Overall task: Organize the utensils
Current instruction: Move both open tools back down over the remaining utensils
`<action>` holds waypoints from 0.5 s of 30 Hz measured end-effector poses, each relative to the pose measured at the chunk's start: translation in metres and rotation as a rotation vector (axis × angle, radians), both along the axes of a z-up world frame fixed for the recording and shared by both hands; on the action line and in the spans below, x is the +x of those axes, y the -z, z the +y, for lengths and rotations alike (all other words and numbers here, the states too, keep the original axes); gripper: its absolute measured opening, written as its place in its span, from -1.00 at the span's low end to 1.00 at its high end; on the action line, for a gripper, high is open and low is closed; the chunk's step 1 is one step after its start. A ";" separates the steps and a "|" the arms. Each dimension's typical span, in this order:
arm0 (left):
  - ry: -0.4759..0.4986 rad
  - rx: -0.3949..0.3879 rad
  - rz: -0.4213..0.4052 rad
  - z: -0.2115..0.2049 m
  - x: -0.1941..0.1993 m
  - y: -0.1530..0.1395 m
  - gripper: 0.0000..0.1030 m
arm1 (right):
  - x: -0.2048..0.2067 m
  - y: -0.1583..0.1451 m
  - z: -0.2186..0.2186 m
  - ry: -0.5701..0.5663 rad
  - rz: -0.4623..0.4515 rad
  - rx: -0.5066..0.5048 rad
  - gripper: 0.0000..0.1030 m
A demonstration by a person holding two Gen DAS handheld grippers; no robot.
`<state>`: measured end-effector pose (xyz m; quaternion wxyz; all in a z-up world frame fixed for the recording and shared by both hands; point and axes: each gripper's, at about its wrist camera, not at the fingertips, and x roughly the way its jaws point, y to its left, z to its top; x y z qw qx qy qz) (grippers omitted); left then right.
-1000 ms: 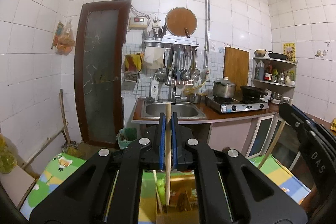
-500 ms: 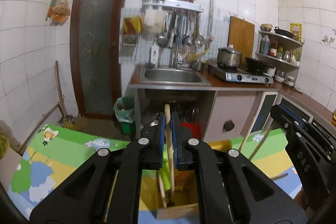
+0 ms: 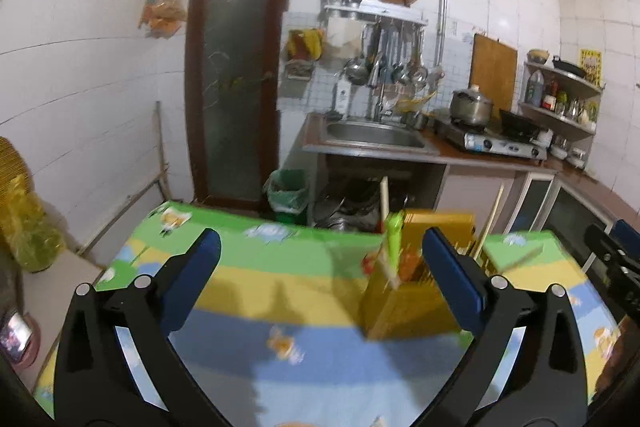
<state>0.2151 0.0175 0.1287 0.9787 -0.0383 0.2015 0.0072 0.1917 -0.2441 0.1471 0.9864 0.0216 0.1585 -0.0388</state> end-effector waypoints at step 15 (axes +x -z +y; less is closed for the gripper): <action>0.018 0.022 0.222 0.012 -0.070 0.098 0.89 | -0.063 0.108 0.008 -0.013 0.259 0.016 0.72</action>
